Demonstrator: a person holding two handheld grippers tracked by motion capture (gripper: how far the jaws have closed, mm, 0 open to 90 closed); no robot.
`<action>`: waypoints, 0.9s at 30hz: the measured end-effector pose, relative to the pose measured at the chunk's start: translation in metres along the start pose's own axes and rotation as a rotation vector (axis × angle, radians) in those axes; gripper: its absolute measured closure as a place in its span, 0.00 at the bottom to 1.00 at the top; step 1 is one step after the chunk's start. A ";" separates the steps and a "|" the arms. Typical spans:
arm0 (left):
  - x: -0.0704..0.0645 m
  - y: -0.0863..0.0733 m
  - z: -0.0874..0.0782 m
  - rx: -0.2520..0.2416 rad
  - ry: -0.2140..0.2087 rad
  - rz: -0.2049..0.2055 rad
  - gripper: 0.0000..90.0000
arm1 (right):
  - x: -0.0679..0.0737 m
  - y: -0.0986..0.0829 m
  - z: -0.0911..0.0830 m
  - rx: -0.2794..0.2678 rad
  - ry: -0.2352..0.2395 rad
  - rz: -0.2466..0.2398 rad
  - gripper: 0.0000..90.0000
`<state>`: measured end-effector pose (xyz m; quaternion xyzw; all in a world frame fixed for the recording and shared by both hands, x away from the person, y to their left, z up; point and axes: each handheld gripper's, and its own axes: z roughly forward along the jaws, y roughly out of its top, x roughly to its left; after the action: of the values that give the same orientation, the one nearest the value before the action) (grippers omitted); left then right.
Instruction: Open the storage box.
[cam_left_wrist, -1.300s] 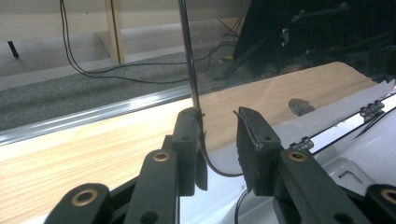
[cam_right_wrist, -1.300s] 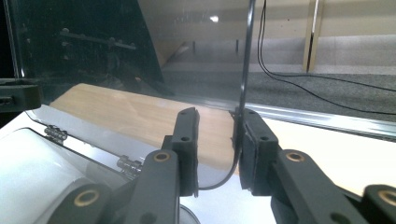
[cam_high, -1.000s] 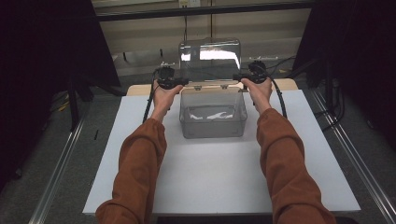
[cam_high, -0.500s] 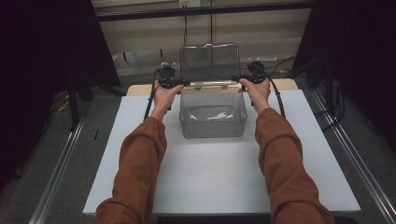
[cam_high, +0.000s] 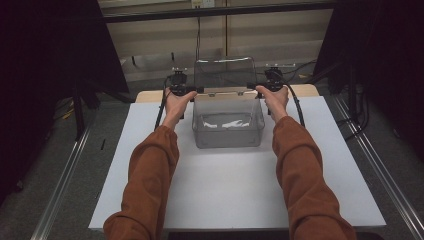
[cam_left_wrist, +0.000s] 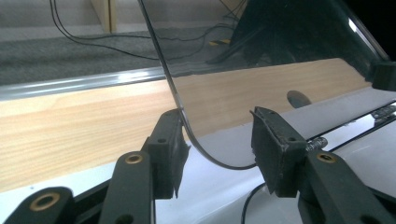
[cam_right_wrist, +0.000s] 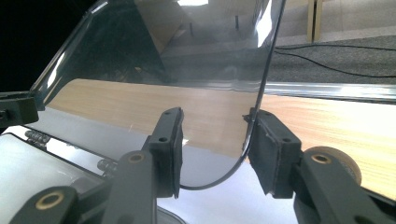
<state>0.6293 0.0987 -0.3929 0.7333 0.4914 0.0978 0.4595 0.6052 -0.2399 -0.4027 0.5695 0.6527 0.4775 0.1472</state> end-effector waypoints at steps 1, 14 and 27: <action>0.001 0.000 0.000 0.007 -0.003 0.001 0.60 | 0.000 0.000 0.000 0.000 0.001 0.002 0.62; 0.002 -0.001 0.001 0.009 -0.019 -0.019 0.58 | 0.001 -0.001 0.001 0.004 -0.009 0.008 0.60; 0.002 -0.001 0.001 0.011 -0.016 -0.033 0.57 | 0.002 -0.002 0.001 0.011 -0.012 0.020 0.59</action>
<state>0.6304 0.1000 -0.3953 0.7285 0.5002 0.0814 0.4610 0.6045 -0.2379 -0.4039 0.5794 0.6488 0.4721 0.1432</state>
